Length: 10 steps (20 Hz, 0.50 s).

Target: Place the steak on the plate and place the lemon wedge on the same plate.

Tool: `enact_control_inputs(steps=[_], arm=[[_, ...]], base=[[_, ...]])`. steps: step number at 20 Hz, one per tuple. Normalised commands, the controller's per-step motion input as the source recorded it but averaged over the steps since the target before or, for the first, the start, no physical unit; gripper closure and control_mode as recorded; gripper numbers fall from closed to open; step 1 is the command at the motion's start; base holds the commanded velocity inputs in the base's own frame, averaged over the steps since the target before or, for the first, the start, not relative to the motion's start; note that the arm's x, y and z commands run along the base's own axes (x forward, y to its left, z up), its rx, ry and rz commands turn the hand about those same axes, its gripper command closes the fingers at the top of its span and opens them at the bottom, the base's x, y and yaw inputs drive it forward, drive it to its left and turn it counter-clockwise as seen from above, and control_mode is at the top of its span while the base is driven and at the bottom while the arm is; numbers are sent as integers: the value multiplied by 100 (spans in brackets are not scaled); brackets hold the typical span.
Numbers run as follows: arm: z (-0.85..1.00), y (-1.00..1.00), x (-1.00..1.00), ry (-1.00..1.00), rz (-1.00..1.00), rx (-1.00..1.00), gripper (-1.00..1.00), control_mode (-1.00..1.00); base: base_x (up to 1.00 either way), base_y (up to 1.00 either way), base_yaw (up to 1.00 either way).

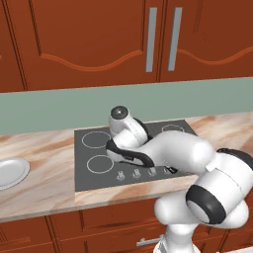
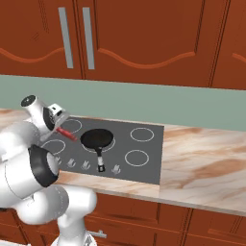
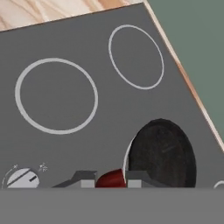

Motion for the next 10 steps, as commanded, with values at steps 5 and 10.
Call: enact_control_inputs(steps=[5, 10], arm=[[18, 0, -42, 0, 1, 7, 100, -100], [14, 0, -39, 0, 0, 9, 100, -100]], base=[[0, 0, 0], [0, 0, 0]])
